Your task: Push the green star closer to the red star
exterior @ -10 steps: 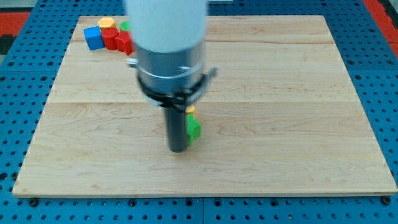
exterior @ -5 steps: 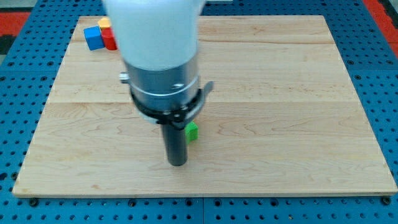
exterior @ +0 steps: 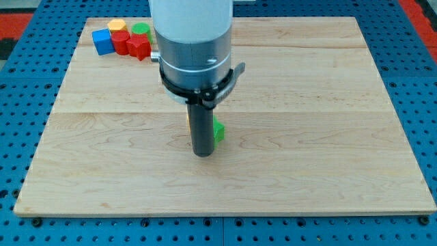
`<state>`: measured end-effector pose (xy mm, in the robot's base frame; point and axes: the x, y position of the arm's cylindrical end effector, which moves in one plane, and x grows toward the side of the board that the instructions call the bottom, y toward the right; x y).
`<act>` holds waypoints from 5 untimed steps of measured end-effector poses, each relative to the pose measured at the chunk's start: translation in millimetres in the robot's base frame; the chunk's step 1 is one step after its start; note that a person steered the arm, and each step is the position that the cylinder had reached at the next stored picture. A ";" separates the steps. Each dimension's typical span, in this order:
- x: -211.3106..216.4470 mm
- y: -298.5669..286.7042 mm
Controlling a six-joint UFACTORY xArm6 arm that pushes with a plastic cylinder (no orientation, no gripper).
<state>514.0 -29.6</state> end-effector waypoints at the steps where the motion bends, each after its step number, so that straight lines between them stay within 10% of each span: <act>1: -18.8 -4.5; 3: -21.5 45.2; 5: -75.1 -46.5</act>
<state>438.9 -76.1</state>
